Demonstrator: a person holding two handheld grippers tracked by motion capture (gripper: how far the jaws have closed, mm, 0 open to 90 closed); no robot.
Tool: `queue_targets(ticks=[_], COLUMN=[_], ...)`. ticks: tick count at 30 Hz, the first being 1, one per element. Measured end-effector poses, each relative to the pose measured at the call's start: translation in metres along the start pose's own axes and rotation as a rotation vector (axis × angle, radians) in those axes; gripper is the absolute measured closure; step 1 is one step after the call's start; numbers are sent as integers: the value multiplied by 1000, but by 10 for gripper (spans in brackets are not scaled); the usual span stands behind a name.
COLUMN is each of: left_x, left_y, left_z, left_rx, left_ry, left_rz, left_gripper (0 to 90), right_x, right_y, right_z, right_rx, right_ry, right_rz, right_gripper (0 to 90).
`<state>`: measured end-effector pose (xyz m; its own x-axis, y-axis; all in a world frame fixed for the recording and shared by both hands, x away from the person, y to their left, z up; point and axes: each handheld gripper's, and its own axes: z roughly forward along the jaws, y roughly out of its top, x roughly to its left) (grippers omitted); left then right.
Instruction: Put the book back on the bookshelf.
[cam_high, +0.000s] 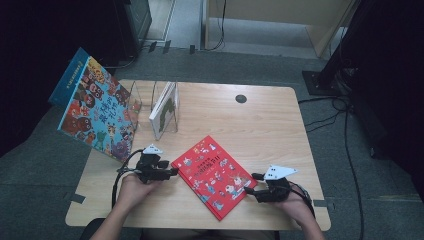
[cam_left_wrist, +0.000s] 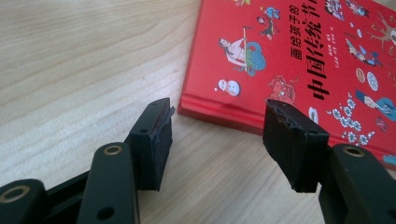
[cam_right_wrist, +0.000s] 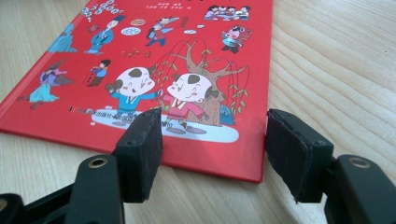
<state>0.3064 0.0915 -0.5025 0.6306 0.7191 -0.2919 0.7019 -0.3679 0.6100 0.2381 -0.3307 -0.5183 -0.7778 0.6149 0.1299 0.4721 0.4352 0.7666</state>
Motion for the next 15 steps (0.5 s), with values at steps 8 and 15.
queue_targets(ticks=[8,15], left_x=[-10,-8], left_y=[-1,2], left_z=[6,9], left_rx=[-24,-46], left_ry=[60,60], left_rz=[64,34], left_gripper=[453,474], right_x=[-1,-1], right_y=[0,-1], right_z=[1,3], right_rx=[-1,-16], right_ry=[7,7], right_rz=[18,38], right_gripper=[358,357])
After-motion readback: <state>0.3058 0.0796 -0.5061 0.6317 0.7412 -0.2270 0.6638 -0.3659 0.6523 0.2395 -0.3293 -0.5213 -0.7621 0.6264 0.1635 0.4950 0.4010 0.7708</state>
